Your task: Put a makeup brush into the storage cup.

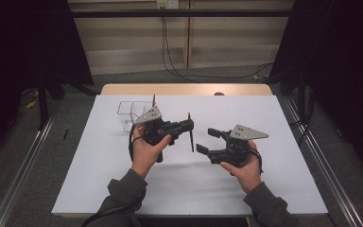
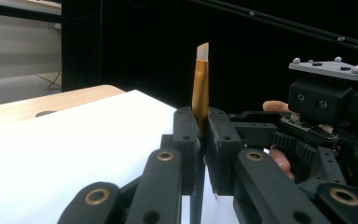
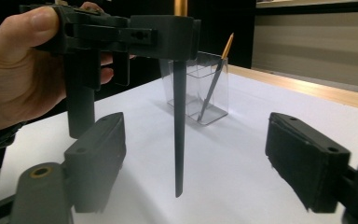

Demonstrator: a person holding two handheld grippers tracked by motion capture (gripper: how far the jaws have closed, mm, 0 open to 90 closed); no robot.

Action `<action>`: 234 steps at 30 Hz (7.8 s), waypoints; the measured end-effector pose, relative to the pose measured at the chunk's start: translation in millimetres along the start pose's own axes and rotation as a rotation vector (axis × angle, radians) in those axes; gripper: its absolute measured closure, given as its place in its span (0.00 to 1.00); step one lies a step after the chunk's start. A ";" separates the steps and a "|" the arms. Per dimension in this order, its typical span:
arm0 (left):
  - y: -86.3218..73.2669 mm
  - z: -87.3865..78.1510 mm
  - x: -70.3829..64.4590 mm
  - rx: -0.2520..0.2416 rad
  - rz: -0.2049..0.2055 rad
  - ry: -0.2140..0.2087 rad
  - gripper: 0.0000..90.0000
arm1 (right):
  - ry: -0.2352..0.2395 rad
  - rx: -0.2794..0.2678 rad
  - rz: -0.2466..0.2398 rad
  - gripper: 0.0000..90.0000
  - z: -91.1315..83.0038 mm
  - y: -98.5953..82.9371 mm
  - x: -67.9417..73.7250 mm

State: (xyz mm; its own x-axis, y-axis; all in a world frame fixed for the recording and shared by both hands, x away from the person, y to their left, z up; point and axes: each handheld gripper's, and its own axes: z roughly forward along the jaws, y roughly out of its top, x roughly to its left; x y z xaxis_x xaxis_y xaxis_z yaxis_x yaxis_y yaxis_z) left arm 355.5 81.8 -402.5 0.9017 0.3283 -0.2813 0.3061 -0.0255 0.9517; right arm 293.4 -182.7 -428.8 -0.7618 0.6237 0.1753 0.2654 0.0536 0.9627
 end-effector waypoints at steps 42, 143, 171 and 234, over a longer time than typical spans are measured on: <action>3.2 -3.7 -0.2 0.005 0.000 0.002 0.93 | -0.043 0.045 -0.033 0.10 -35.1 -6.0 -19.0; 15.7 -22.7 8.4 0.004 0.005 0.054 0.93 | -0.095 0.047 -0.044 0.10 -88.5 -20.6 -40.2; 32.9 -42.7 25.4 0.005 0.013 0.119 0.93 | -0.088 0.045 -0.051 0.10 -88.3 -20.6 -40.3; 64.7 -77.0 49.9 0.003 0.035 0.253 0.93 | -0.089 0.039 -0.055 0.10 -90.3 -20.1 -41.0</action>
State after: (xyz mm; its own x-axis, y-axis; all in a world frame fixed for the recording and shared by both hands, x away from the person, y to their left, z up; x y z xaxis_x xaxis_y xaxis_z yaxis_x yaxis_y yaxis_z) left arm 396.8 169.3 -345.5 0.8068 0.5529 -0.2081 0.2773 -0.0433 0.9598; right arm 265.9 -279.8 -436.7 -0.7211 0.6853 0.1017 0.2486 0.1190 0.9613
